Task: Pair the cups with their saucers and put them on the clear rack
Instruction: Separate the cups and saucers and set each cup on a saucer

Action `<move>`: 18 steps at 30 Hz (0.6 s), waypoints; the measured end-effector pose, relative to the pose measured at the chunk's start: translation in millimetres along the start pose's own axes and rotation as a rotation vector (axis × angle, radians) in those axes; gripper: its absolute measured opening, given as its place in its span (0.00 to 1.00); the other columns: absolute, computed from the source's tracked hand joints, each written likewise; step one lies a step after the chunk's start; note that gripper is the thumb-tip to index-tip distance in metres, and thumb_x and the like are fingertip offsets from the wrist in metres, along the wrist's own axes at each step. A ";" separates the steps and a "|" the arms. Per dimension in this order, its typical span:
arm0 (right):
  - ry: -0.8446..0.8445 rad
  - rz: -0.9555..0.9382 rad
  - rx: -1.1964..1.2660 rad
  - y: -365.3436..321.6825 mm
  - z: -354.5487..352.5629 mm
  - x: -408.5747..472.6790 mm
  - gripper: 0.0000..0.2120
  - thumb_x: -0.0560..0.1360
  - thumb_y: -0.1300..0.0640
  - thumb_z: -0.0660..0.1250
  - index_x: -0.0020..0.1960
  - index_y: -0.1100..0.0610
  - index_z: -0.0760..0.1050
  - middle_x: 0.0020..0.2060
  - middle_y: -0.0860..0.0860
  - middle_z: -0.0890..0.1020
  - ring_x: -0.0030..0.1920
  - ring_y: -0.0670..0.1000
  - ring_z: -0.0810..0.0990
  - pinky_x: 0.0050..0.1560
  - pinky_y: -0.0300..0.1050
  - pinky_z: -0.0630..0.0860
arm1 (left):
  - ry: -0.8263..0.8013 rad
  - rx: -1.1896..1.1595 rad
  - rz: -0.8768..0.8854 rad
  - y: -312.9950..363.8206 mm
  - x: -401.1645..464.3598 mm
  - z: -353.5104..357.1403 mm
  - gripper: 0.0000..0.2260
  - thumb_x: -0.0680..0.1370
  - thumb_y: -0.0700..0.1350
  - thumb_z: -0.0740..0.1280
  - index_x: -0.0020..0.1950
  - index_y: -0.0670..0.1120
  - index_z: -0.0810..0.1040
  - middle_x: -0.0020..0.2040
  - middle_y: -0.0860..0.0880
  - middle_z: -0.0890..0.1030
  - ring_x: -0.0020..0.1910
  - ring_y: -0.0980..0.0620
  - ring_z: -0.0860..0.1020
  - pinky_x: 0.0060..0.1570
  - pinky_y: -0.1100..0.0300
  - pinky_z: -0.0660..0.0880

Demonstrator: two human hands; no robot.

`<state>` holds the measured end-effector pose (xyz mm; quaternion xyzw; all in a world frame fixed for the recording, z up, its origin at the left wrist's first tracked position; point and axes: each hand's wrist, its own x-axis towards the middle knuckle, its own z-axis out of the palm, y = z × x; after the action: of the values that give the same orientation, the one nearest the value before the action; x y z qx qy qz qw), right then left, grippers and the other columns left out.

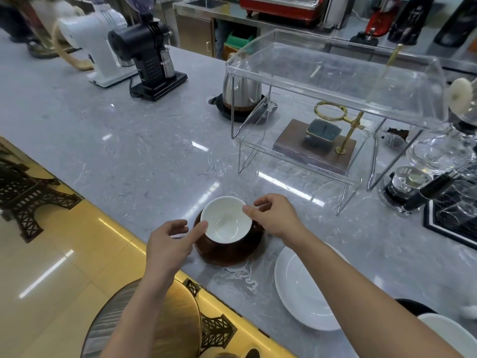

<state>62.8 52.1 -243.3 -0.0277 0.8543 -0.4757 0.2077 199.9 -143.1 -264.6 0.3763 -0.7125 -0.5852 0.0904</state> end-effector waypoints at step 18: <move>0.172 -0.075 0.285 16.5 -147.7 -102.4 0.02 0.76 0.58 0.71 0.48 0.55 0.81 0.41 0.54 0.84 0.37 0.50 0.82 0.40 0.45 0.80 | -0.202 -0.220 0.343 64.1 -72.4 100.3 0.03 0.77 0.41 0.73 0.49 0.47 0.85 0.39 0.52 0.86 0.39 0.55 0.84 0.41 0.63 0.81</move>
<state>102.3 204.5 -155.2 0.0109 0.7911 -0.6002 0.1177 165.9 -17.8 -214.2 0.1769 -0.7035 -0.6701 0.1575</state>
